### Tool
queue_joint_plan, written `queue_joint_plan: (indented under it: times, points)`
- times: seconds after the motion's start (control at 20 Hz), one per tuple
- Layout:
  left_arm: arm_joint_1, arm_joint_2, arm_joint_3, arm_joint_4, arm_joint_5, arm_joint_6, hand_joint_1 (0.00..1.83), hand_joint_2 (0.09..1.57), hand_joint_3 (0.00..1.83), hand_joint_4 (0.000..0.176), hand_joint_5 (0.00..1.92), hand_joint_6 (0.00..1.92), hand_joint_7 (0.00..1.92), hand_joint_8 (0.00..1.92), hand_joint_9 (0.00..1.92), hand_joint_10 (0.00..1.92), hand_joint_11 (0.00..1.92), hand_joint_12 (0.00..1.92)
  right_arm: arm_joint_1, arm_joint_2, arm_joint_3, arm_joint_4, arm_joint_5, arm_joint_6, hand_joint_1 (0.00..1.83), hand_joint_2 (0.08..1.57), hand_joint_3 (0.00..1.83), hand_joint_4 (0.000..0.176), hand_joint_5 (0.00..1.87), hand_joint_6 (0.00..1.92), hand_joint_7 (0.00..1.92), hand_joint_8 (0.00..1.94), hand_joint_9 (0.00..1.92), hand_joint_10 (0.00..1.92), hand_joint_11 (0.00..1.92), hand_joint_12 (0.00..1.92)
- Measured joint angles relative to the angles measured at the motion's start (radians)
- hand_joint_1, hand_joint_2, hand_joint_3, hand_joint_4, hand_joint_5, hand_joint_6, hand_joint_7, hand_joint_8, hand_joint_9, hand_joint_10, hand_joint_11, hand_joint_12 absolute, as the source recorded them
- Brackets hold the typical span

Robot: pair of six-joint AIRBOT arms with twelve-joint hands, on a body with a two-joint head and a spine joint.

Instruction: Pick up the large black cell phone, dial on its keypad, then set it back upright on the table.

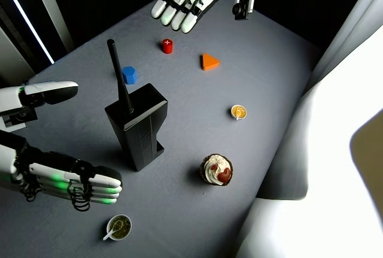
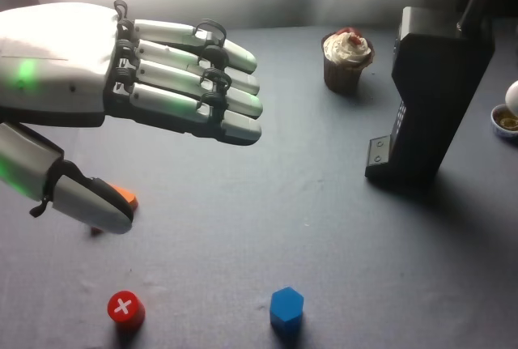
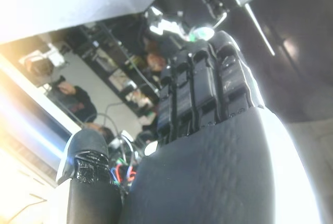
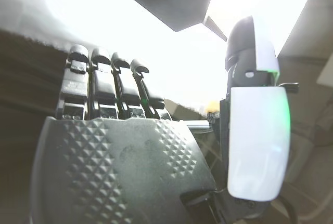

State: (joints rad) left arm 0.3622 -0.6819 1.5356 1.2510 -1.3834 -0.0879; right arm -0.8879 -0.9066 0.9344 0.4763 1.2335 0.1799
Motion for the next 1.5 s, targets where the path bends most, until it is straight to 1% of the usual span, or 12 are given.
queue_joint_plan:
  times: [0.2,0.25,0.35,0.45,0.7,0.8,0.95,1.15,1.3,1.4,1.45,1.5]
  points:
    - [-0.001,0.000,0.006,-0.002,-0.002,-0.001,0.06,1.20,0.00,0.012,0.22,0.00,0.23,0.00,0.18,0.00,0.00,0.39,0.000,-0.030,0.020,-0.005,-0.005,-0.002,0.82,0.98,0.00,0.000,0.00,0.00,0.00,0.00,0.00,0.00,0.01,0.01]
    - [-0.001,0.000,0.010,-0.003,0.000,-0.001,0.05,1.20,0.00,0.014,0.21,0.00,0.22,0.00,0.19,0.00,0.00,0.39,0.000,-0.039,0.032,-0.013,-0.011,-0.003,0.83,0.98,0.00,0.000,0.00,0.00,0.00,0.00,0.00,0.00,0.02,0.01]
    - [-0.001,0.000,0.010,-0.005,-0.002,-0.003,0.06,1.20,0.00,0.011,0.24,0.01,0.24,0.01,0.20,0.00,0.00,0.43,0.001,-0.057,0.051,-0.019,-0.013,-0.009,0.81,0.97,0.00,0.000,0.00,0.00,0.00,0.00,0.00,0.00,0.04,0.02]
    - [-0.003,0.000,0.010,-0.003,-0.002,-0.003,0.06,1.20,0.00,0.011,0.24,0.00,0.25,0.00,0.19,0.00,0.00,0.42,0.006,-0.074,0.072,-0.021,-0.016,-0.021,0.79,0.99,0.01,0.000,0.00,0.00,0.00,0.00,0.00,0.00,0.05,0.03]
    - [-0.005,0.000,0.010,-0.005,-0.003,-0.006,0.06,1.20,0.00,0.009,0.23,0.00,0.22,0.00,0.18,0.00,0.00,0.40,0.055,-0.106,0.129,-0.021,-0.036,-0.023,0.77,0.98,0.00,0.000,0.00,0.00,0.00,0.00,0.00,0.00,0.05,0.04]
    - [-0.005,0.000,0.010,-0.005,-0.007,-0.007,0.07,1.20,0.00,0.012,0.23,0.00,0.22,0.00,0.19,0.00,0.00,0.40,0.076,-0.111,0.140,-0.028,-0.056,-0.023,0.77,0.98,0.00,0.000,0.00,0.00,0.00,0.00,0.00,0.00,0.05,0.04]
    - [-0.005,0.000,0.010,-0.003,-0.021,-0.015,0.07,1.20,0.00,0.013,0.23,0.00,0.23,0.01,0.19,0.00,0.00,0.40,0.101,-0.119,0.154,-0.051,-0.076,-0.022,0.78,0.97,0.00,0.000,0.00,0.00,0.00,0.00,0.00,0.00,0.03,0.04]
    - [-0.010,0.000,0.011,0.000,-0.023,-0.015,0.08,1.20,0.00,0.011,0.24,0.00,0.24,0.00,0.20,0.00,0.00,0.43,0.121,-0.127,0.155,-0.062,-0.092,-0.023,0.72,0.98,0.00,0.000,0.00,0.00,0.00,0.00,0.00,0.00,0.01,0.04]
    - [-0.011,0.000,0.012,-0.003,-0.023,-0.015,0.06,1.20,0.00,0.015,0.23,0.00,0.23,0.00,0.19,0.00,0.00,0.41,0.138,-0.132,0.154,-0.074,-0.097,-0.023,0.72,0.98,0.00,0.000,0.00,0.00,0.00,0.00,0.00,0.00,0.02,0.05]
    - [-0.011,0.000,0.012,-0.003,-0.023,-0.017,0.06,1.21,0.00,0.012,0.24,0.00,0.26,0.01,0.21,0.00,0.00,0.45,0.140,-0.135,0.154,-0.082,-0.099,-0.023,0.71,0.98,0.00,0.000,0.00,0.00,0.00,0.00,0.00,0.00,0.02,0.05]
    - [-0.011,0.000,0.012,-0.003,-0.023,-0.018,0.08,1.20,0.00,0.010,0.23,0.00,0.22,0.00,0.18,0.00,0.00,0.37,0.140,-0.136,0.155,-0.082,-0.102,-0.023,0.70,1.00,0.01,0.000,0.00,0.00,0.00,0.00,0.00,0.00,0.02,0.06]
    - [-0.011,0.000,0.012,-0.003,-0.023,-0.018,0.08,1.20,0.00,0.012,0.23,0.00,0.22,0.00,0.19,0.00,0.00,0.37,0.144,-0.138,0.156,-0.079,-0.104,-0.023,0.69,1.02,0.00,0.000,0.00,0.00,0.00,0.00,0.00,0.00,0.00,0.16]
